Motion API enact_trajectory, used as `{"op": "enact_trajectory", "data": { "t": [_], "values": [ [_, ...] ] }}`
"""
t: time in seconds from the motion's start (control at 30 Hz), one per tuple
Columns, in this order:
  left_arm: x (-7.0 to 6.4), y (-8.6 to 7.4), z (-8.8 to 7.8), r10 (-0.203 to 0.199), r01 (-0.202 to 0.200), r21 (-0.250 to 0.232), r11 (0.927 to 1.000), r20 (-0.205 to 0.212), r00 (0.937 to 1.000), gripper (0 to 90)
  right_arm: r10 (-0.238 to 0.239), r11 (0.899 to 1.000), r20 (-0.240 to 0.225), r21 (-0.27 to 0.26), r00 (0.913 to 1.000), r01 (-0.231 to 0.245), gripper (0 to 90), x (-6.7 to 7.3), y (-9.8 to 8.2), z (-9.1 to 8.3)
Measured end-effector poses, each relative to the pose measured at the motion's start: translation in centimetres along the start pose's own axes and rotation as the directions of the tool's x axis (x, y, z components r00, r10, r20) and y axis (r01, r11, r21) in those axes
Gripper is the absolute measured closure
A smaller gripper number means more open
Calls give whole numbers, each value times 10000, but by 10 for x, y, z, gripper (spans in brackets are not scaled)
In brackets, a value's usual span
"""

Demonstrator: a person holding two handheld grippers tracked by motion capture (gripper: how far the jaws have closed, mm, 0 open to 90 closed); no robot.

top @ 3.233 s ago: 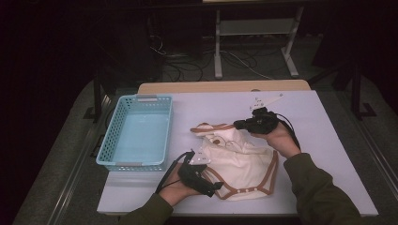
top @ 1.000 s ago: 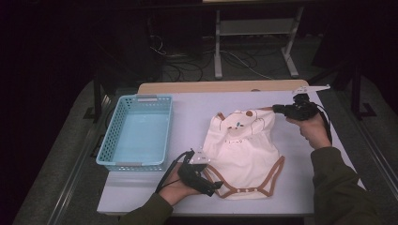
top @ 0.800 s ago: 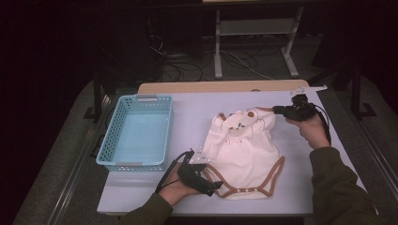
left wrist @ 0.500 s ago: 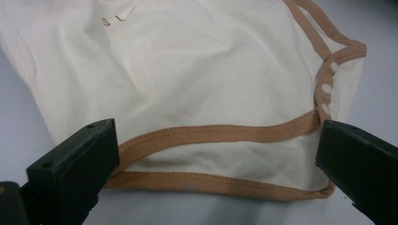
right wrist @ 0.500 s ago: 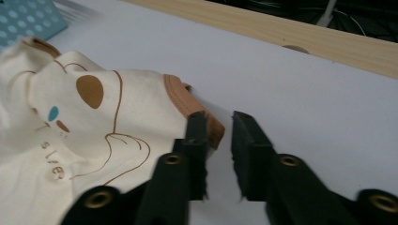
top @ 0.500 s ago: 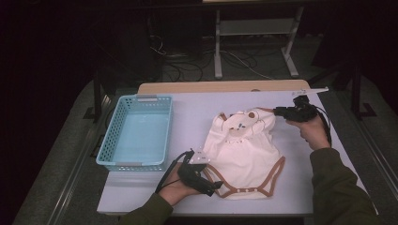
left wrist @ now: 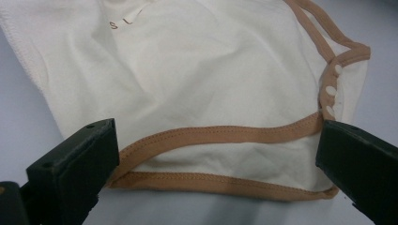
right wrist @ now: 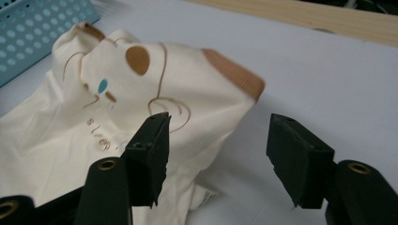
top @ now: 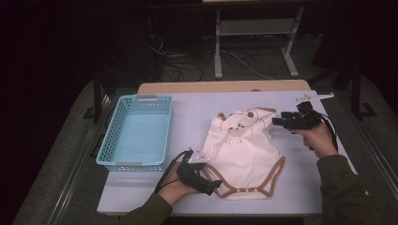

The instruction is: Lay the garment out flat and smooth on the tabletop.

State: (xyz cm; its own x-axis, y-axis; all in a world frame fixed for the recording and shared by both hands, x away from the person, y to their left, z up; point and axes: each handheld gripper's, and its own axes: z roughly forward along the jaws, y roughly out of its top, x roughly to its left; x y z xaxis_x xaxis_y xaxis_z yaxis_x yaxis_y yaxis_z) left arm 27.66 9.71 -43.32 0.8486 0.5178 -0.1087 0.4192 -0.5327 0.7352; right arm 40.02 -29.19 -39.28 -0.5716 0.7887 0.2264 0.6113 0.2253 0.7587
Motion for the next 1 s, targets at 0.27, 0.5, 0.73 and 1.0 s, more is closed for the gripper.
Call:
{"op": "enact_trajectory", "data": {
  "t": [0.27,0.5,0.73,1.0],
  "values": [
    [2,1,-2,-47,47,-55,10000,-67,10000,0,-340,9988,-183,354,9993,346,362,15,-13,-1],
    [2,0,-2,-225,223,-196,9996,-108,9997,0,-440,9977,-251,513,9987,452,348,24,-24,-3],
    [3,1,-2,-60,60,8,10000,-143,9999,0,-573,9961,-349,659,9977,595,337,35,-39,-8],
    [3,2,1,-186,185,-66,9998,-191,9996,0,-718,9928,-545,925,9959,766,320,47,-54,-11]
  ]
}}
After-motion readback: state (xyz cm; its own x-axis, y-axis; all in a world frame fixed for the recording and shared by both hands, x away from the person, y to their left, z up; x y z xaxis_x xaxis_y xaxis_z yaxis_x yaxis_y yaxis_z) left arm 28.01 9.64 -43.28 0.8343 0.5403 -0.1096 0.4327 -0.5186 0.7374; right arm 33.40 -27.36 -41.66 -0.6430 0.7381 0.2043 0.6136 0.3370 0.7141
